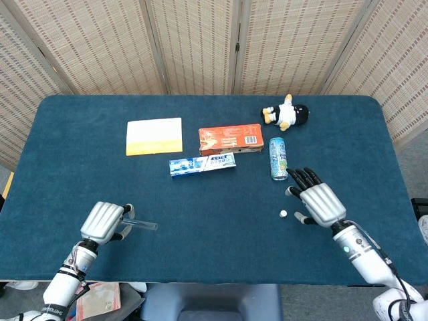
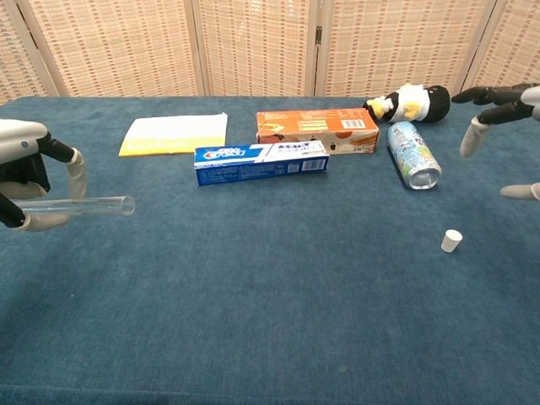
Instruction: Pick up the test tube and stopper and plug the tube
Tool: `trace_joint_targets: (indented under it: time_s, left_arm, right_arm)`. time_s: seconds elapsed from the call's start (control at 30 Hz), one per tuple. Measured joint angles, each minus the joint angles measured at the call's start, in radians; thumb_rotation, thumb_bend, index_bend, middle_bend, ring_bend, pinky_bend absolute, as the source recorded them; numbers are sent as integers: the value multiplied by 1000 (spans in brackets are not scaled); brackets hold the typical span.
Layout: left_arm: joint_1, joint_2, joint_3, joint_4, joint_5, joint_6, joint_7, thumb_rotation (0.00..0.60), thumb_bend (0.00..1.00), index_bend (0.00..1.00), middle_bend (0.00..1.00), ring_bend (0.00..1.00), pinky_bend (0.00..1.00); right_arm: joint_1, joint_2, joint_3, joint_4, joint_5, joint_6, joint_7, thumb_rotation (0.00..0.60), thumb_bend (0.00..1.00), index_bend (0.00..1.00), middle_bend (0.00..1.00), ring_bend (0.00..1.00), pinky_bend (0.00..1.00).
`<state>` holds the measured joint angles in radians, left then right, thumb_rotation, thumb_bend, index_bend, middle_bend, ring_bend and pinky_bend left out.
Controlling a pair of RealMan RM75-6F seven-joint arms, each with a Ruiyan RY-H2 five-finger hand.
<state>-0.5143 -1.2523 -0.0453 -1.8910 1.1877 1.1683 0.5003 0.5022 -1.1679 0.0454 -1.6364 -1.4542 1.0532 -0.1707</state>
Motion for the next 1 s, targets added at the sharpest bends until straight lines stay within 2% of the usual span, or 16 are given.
trace_joint_targets:
  time_s: [0.47,1.0]
  left_arm:
    - [3,-6,3,12,-1,-10,-7,600,330,597,1000,1000,1000]
    - [6,-11,8,25,-4,-20,-19,600,330,599,1000,1000,1000]
  right_arm:
    - [46,-130,-19,127,47,-114,-59,600,261,399,45,0,0]
    - [71,-185,-22,194,101,-172,-91,600,280,422,63,0,0]
